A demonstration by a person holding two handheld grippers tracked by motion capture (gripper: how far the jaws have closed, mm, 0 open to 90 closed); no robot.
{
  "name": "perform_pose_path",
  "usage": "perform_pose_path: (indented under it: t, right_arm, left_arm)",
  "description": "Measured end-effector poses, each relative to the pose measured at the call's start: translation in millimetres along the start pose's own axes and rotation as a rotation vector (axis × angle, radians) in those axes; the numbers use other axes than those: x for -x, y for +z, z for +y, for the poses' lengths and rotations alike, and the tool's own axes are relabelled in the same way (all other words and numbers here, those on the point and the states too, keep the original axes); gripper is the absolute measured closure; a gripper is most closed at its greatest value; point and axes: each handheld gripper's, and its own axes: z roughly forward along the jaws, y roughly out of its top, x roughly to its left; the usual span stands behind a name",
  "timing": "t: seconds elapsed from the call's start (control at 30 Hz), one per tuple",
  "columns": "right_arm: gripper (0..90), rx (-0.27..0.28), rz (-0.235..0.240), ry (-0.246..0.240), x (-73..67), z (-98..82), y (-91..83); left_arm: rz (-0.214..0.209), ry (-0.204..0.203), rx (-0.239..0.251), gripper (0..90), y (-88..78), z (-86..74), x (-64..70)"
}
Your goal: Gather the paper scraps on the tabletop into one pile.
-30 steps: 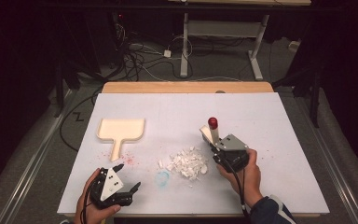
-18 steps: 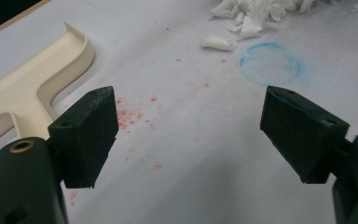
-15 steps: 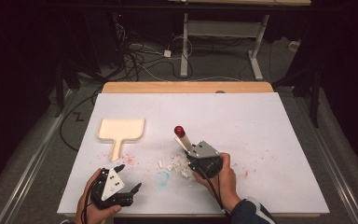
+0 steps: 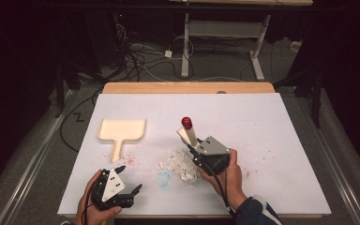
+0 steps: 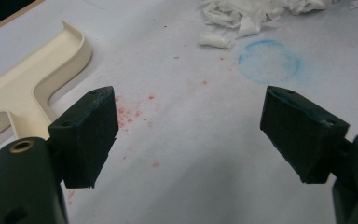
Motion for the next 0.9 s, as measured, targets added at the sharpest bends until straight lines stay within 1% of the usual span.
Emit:
perform_pose_path:
  t: [0.03,0.1,0.13,0.17,0.2,0.23,0.27,0.33,0.4,0.43,0.5,0.53,0.57,0.63,0.67,0.7,0.83,0.9]
  right_arm:
    - [67.8,0.017,0.012,0.012,1.5,3.2,-4.3]
    - [67.8,0.043,0.07,0.06,0.9,10.7,-12.9]
    - [67.8,0.057,0.101,0.079,-1.6,14.3,-17.7]
    - [67.8,0.075,0.134,0.092,-6.3,17.4,-22.0]
    - [67.8,0.082,0.167,0.087,-13.1,20.4,-25.0]
    - [67.8,0.078,0.183,0.065,-21.6,23.1,-26.6]
    - [67.8,0.074,0.187,0.038,-30.2,25.0,-26.3]
    - [67.8,0.045,0.21,-0.018,-43.3,27.7,-19.4]
    - [67.8,0.011,0.211,-0.048,-49.8,31.7,-8.9]
    - [67.8,-0.003,0.217,-0.068,-51.3,34.7,-3.4]
    - [67.8,-0.047,0.224,-0.112,-54.1,40.2,8.0]
    - [67.8,-0.066,0.217,-0.122,-55.4,42.0,13.7]
    - [67.8,-0.082,0.218,-0.122,-56.1,43.6,18.4]
    - [67.8,-0.117,0.24,-0.128,-57.2,46.3,27.1]
    - [67.8,-0.132,0.244,-0.13,-57.7,47.0,30.3]
    - [67.8,-0.135,0.252,-0.133,-58.8,46.9,33.4]
    - [67.8,-0.183,0.287,-0.17,-62.6,43.7,39.2]
    - [67.9,-0.196,0.296,-0.179,-62.2,42.4,37.3]
  left_arm:
    - [0.004,0.0,0.001,18.2,-0.4,0.2,-0.1]
    - [0.015,-0.004,0.007,18.2,-1.8,0.5,-0.7]
    - [0.026,0.003,0.015,18.2,-3.5,0.8,-2.1]
    - [0.033,-0.008,0.024,18.1,-5.4,0.5,-3.3]
    - [0.039,-0.02,0.035,18.1,-7.1,0.3,-5.1]
    - [0.043,-0.039,0.037,18.2,-8.5,-0.3,-6.3]
    - [0.045,-0.048,0.042,18.2,-9.3,-0.8,-7.5]
    - [0.042,-0.05,0.042,18.3,-9.9,-1.3,-7.8]
    - [0.036,-0.039,0.039,18.2,-9.3,-0.9,-6.0]
    - [0.038,-0.022,0.042,18.2,-8.8,-0.3,-5.7]
    - [0.03,-0.015,0.04,18.2,-7.7,-0.3,-5.1]
    - [0.026,-0.013,0.035,18.2,-7.3,-0.4,-5.3]
    - [0.024,-0.012,0.033,18.2,-7.0,-0.7,-5.6]
    - [0.021,-0.013,0.036,18.2,-7.4,-1.0,-5.7]
    - [0.021,-0.015,0.039,18.2,-7.5,-1.1,-5.7]
    - [0.021,-0.014,0.039,18.2,-7.6,-1.2,-5.6]
    - [0.018,-0.013,0.039,18.2,-7.5,-1.4,-5.4]
    - [0.018,-0.011,0.038,18.2,-7.5,-1.2,-5.1]
